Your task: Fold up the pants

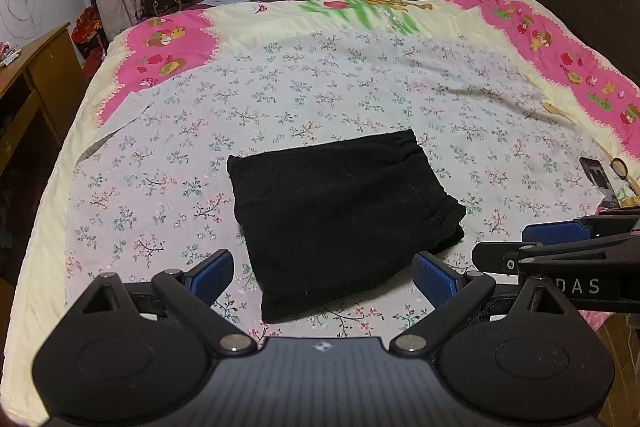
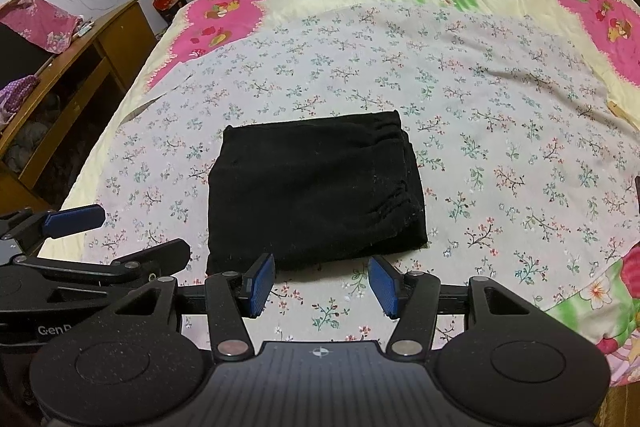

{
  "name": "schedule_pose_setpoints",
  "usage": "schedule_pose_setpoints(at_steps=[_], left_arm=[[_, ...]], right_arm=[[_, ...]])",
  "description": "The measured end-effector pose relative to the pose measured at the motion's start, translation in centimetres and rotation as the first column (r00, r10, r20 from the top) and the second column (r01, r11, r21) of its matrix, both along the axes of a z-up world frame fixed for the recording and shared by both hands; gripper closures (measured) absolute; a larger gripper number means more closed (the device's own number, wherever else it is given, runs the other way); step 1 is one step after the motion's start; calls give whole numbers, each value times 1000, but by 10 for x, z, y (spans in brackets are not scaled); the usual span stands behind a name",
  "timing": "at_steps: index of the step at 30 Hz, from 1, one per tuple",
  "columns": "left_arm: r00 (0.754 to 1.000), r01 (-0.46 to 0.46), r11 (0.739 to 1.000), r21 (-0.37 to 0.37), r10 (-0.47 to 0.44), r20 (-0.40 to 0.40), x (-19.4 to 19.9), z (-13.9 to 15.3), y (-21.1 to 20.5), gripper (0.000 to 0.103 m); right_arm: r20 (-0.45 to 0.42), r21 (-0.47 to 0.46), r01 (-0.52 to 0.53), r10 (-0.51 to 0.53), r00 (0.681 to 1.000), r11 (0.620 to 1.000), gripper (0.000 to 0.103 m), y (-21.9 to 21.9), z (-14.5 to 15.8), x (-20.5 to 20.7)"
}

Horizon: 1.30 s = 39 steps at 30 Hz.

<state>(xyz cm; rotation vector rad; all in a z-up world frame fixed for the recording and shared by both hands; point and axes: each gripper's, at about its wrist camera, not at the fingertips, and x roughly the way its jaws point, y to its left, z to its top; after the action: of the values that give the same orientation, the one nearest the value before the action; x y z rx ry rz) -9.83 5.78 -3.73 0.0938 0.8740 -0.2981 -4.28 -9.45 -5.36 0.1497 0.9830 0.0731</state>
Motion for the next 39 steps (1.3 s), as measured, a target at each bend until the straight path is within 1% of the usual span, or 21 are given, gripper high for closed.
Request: schedule_pose_setpoints(at_steps=[6,22,39], left_arm=[[1000,-3,1000,-6,3,8,0,2,3,0],[1000,-4,1000,-17,4,2,-3,4,9,0],[999,-6,1000,-31,5,-35,-4,-1,16,0]], right_arm=[[10,-8,-4,5,1000,1000,65,4,3,-2],[0,-24,-7,7,1000,1000,65,10,5,-1],[-26,-34,-7,6,1000,999,65,16,2,1]])
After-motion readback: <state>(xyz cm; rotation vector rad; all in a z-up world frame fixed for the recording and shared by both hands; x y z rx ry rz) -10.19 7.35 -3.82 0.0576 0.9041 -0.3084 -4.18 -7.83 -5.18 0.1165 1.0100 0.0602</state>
